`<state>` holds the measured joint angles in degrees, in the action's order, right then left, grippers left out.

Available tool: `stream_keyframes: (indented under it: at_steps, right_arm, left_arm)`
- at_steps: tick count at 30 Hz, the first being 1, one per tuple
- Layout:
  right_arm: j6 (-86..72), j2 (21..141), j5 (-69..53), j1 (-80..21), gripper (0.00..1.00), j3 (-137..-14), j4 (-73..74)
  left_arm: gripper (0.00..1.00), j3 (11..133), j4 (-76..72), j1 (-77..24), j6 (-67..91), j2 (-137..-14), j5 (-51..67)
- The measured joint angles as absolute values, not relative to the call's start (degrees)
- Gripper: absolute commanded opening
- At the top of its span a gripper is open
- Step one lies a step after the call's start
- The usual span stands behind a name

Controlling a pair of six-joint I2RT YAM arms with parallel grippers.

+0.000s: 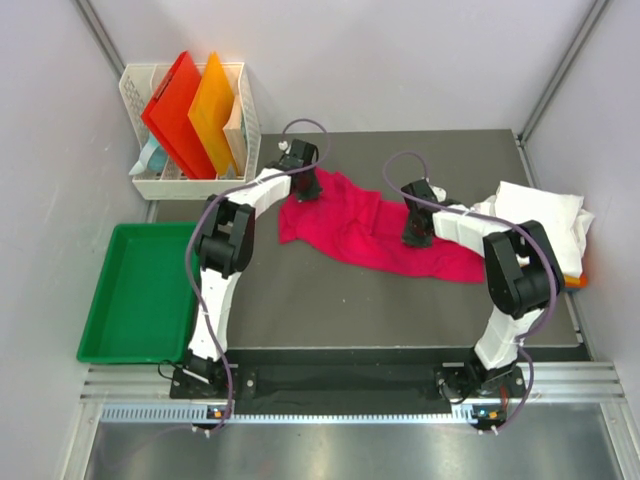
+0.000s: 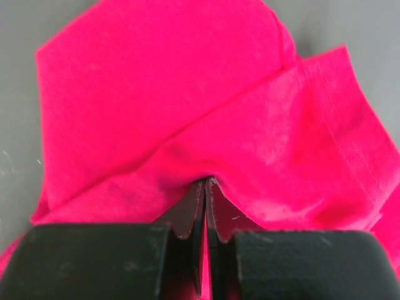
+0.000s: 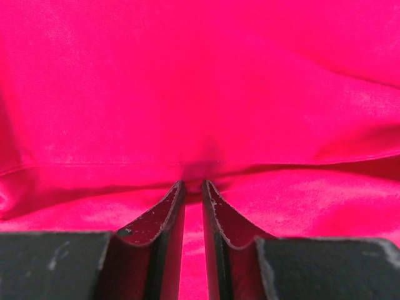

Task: Fold and stack the t-shirts
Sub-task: Fold the other side of the tshirt into a rectangle

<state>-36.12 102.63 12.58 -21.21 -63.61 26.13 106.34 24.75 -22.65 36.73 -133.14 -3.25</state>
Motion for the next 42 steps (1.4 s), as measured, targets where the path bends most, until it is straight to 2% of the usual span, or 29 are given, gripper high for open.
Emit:
stream_keyframes:
  at_steps: [10, 18, 26, 35, 40, 41, 42]
  right_arm:
    - [-38.15, 99.9, 12.38, -21.19, 0.18, -59.13, 21.58]
    - [-37.65, 99.42, 11.81, -21.19, 0.23, -58.92, 21.5]
    - [-35.44, 94.89, 9.76, -21.21, 0.27, -59.05, 27.75]
    - [-34.33, 89.62, 10.13, -21.19, 0.27, -63.13, 29.61]
    - [-33.32, 89.32, 11.07, -21.17, 0.28, -63.29, 30.33]
    - [-33.08, 89.32, 11.57, -20.95, 0.27, -63.64, 30.74]
    - [-32.95, 89.32, 12.03, -20.78, 0.26, -64.1, 31.14]
  left_arm:
    - [0.04, 107.35, 25.61, -17.78, 39.33, -133.95, -0.47]
    - [0.04, 98.94, 22.98, -16.62, 39.51, -128.79, -2.48]
    - [0.04, 89.97, 22.92, -12.43, 39.44, -122.56, -4.45]
    - [0.05, 87.96, 25.58, -9.45, 39.03, -120.46, -7.86]
    - [0.15, 87.85, 25.76, -9.45, 38.48, -120.05, -7.49]
    - [0.24, 87.33, 25.47, -9.41, 38.3, -119.52, -7.01]
    - [0.28, 85.47, 24.14, -9.41, 38.13, -118.28, -6.28]
